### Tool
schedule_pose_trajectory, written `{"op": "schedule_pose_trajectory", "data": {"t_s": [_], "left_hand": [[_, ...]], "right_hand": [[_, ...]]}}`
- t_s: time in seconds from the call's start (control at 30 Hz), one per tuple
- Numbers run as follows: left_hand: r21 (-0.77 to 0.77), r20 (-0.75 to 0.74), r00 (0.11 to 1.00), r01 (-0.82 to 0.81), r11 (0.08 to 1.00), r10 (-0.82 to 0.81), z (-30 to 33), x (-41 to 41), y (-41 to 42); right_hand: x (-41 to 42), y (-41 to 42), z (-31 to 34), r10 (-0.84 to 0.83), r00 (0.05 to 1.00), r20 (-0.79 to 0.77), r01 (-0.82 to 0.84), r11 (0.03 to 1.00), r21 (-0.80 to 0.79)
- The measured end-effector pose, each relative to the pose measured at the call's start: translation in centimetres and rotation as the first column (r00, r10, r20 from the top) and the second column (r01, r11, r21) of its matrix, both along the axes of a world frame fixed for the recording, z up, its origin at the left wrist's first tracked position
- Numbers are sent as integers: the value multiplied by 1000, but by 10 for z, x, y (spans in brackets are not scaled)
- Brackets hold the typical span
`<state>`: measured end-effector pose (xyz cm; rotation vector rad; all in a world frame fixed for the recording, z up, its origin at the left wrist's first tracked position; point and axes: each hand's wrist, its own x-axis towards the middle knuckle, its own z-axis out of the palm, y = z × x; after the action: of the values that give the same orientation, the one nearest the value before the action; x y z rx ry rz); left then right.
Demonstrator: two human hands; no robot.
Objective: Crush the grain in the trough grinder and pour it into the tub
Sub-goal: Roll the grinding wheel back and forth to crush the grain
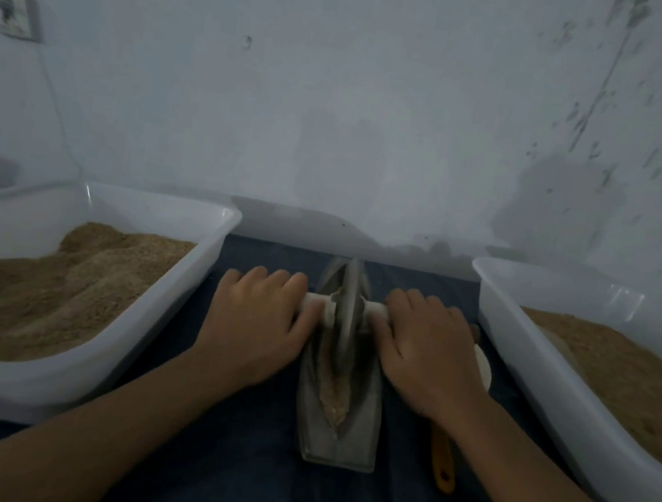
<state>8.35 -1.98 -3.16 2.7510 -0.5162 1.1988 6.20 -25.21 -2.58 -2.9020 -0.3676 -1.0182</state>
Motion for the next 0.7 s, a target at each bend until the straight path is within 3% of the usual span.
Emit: {"op": "schedule_pose_trajectory", "data": {"t_s": [0.07, 0.13, 0.2, 0.47, 0.6, 0.7], "left_hand": [[-17, -16, 995, -103, 995, 103, 8, 22, -9], [112, -30, 979, -196, 974, 201, 12, 41, -16], [224, -70, 975, -191, 956, 212, 13, 54, -17], [131, -81, 979, -178, 975, 190, 7, 51, -16], [72, -47, 980, -189, 979, 193, 6, 31, -12], [5, 21, 995, -100, 995, 100, 3, 12, -6]], "right_hand": [[22, 5, 7, -57, 997, 48, 56, 998, 16], [45, 7, 20, -96, 995, -20, 97, 994, 43], [64, 8, 30, -122, 988, -93, 125, 992, 27], [59, 11, 21, -205, 976, 72, 211, 972, -99], [38, 8, 14, -76, 992, 103, 79, 997, -26], [15, 3, 4, -9, 995, 104, 2, 998, 64]]}}
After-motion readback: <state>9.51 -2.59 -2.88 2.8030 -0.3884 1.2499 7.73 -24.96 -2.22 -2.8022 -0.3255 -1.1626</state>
